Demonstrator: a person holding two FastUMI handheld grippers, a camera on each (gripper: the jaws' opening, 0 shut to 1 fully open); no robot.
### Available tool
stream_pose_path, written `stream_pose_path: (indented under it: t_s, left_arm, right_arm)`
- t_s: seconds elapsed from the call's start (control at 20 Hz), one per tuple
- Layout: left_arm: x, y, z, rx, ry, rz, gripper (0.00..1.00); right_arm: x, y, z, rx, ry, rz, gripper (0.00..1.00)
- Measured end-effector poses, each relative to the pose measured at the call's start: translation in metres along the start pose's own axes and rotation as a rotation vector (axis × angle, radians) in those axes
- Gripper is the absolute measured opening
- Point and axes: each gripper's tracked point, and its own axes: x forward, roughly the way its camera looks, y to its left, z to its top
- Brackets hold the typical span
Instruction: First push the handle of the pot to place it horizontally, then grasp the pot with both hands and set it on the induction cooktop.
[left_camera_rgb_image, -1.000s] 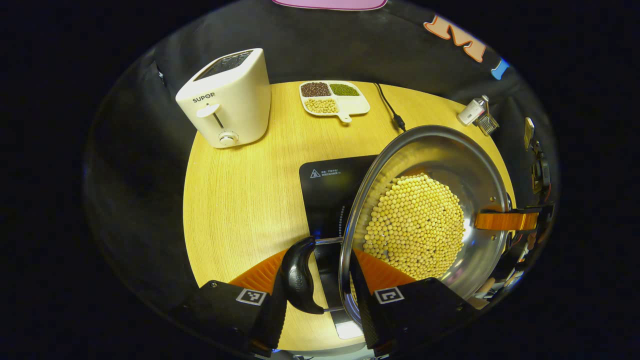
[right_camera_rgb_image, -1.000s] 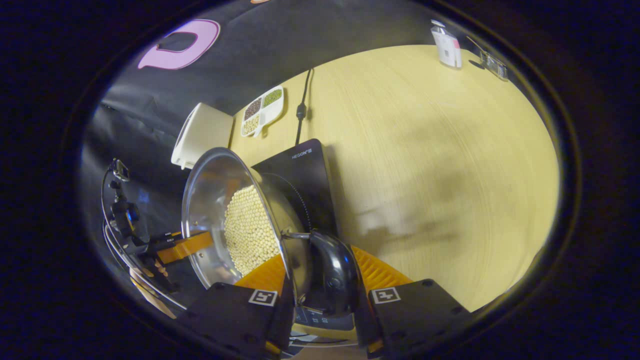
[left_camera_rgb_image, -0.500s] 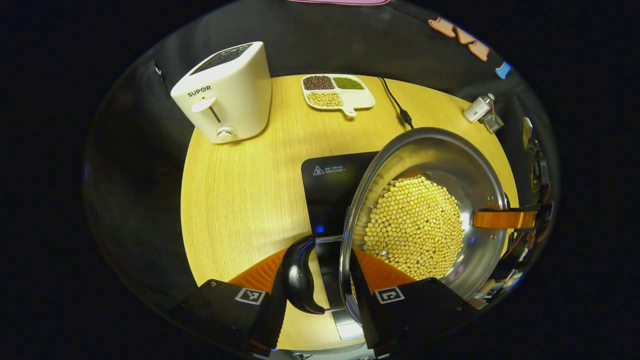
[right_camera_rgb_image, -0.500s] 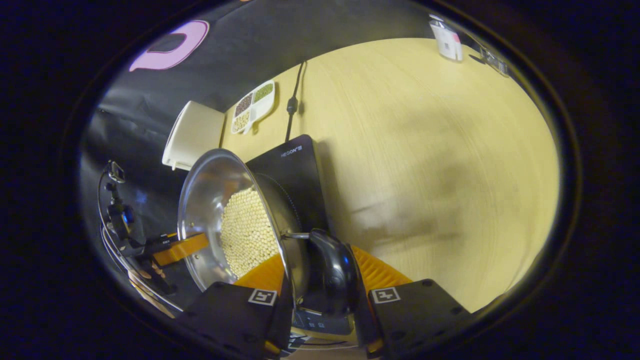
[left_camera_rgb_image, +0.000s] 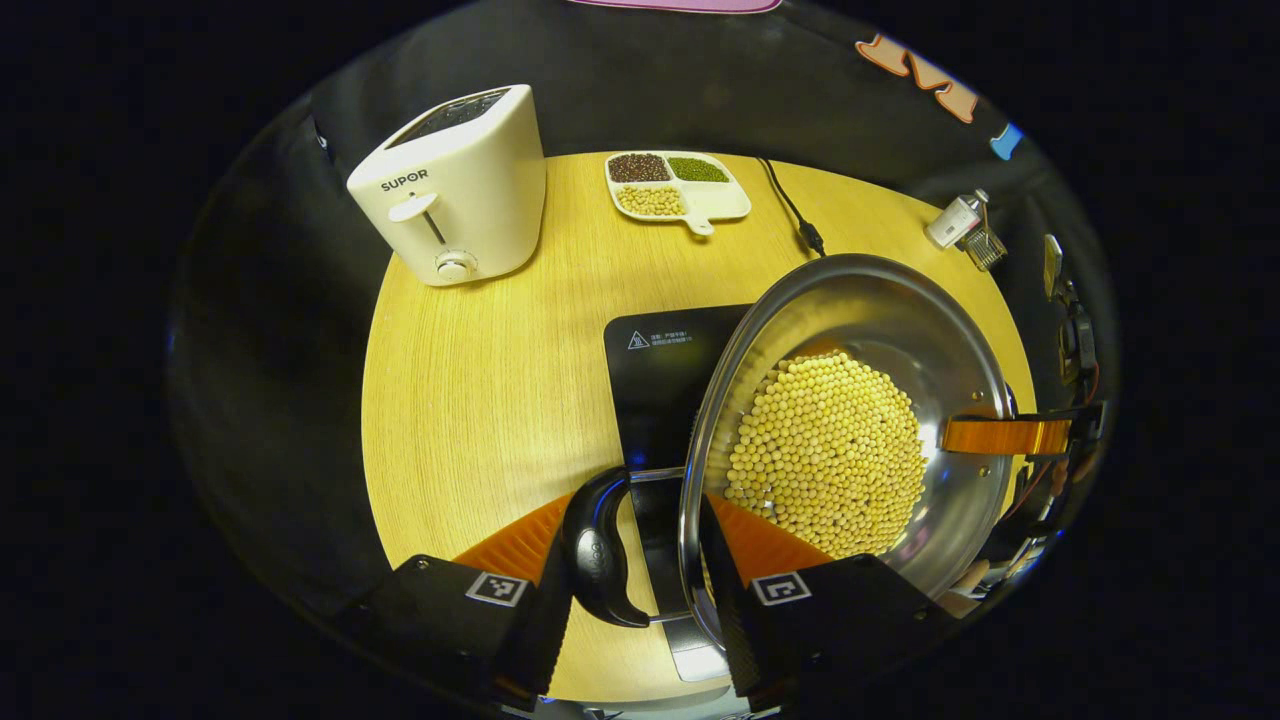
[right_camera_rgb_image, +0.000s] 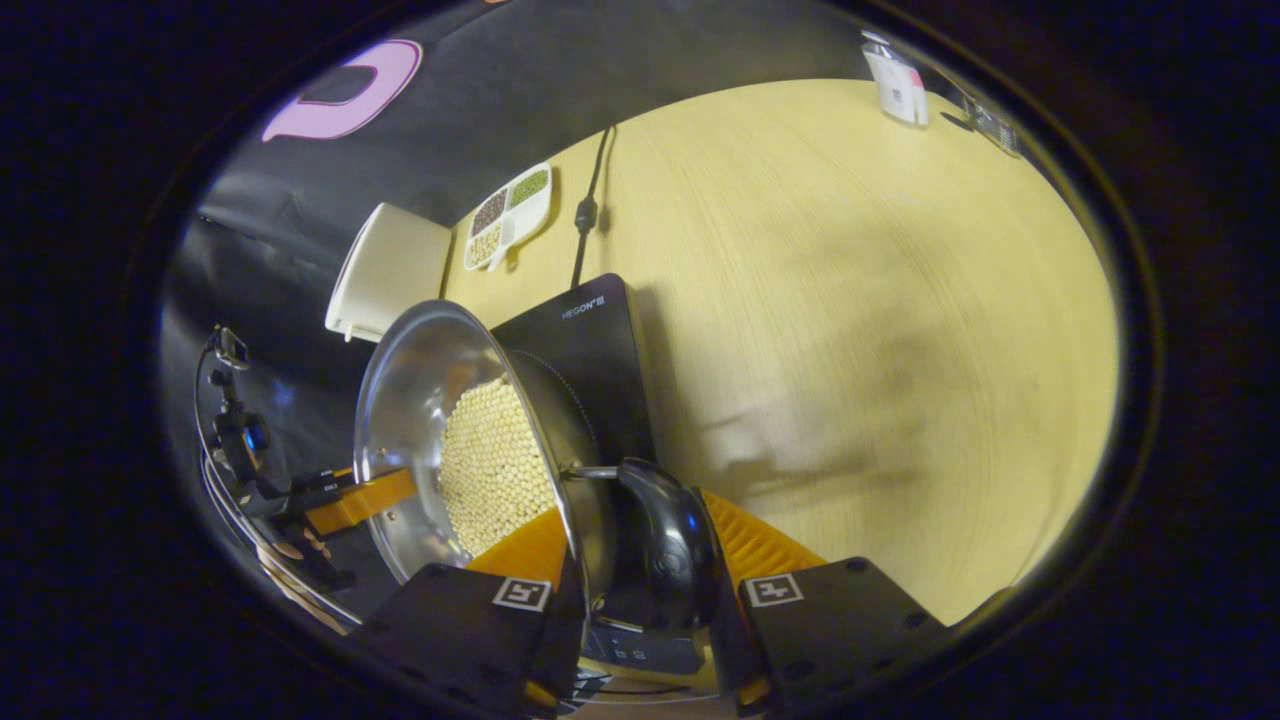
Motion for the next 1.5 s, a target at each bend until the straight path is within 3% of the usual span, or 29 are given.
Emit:
stream_pose_path:
  t_s: [0.1, 0.35, 0.45, 0.5, 0.6, 0.65, 0.95, 1.0, 1.15, 1.3, 1.35, 1.45, 1.5]
  left_arm:
    - [0.0, 0.0, 0.0, 0.001, 0.0, 0.001, 0.67]
    - [0.0, 0.0, -0.004, -0.034, 0.006, 0.012, 0.68]
    - [-0.004, 0.001, -0.009, -0.052, 0.007, 0.034, 0.7]
    - [-0.008, 0.003, -0.012, -0.052, -0.001, 0.06, 0.71]
    - [-0.016, 0.009, -0.013, -0.047, -0.04, 0.127, 1.0]
    - [-0.024, 0.009, -0.013, -0.047, -0.064, 0.143, 0.96]
    - [-0.065, 0.007, -0.009, -0.079, -0.176, 0.256, 0.97]
    - [-0.072, 0.004, -0.008, -0.083, -0.193, 0.27, 0.98]
    - [-0.093, -0.012, -0.002, -0.087, -0.257, 0.309, 0.97]
    - [-0.121, -0.041, 0.004, -0.073, -0.34, 0.331, 0.98]
    - [-0.135, -0.055, 0.01, -0.053, -0.382, 0.341, 0.98]
    - [-0.162, -0.096, 0.02, -0.016, -0.48, 0.335, 0.98]
    - [-0.177, -0.125, 0.029, -0.002, -0.533, 0.323, 0.97]
  right_arm:
    - [0.0, 0.0, 0.0, -0.001, -0.004, -0.002, 0.55]
    - [-0.001, -0.001, 0.0, -0.019, -0.022, -0.002, 0.57]
    - [-0.007, 0.003, -0.002, -0.04, -0.022, 0.019, 0.52]
    - [-0.012, 0.003, 0.0, -0.052, -0.036, 0.027, 0.66]
    - [-0.026, 0.001, 0.004, -0.079, -0.077, 0.035, 0.95]
    - [-0.033, -0.002, 0.006, -0.092, -0.101, 0.031, 0.94]
    - [-0.098, -0.026, 0.01, -0.124, -0.238, -0.014, 1.0]
    - [-0.111, -0.029, 0.009, -0.126, -0.261, -0.015, 0.94]
    - [-0.148, -0.038, 0.006, -0.127, -0.333, -0.016, 0.94]
    - [-0.192, -0.05, 0.015, -0.139, -0.451, -0.015, 0.94]
    - [-0.208, -0.054, 0.017, -0.149, -0.497, -0.014, 1.0]
    - [-0.244, -0.057, 0.025, -0.172, -0.59, 0.004, 1.0]
    - [-0.263, -0.061, 0.029, -0.192, -0.635, 0.012, 0.93]
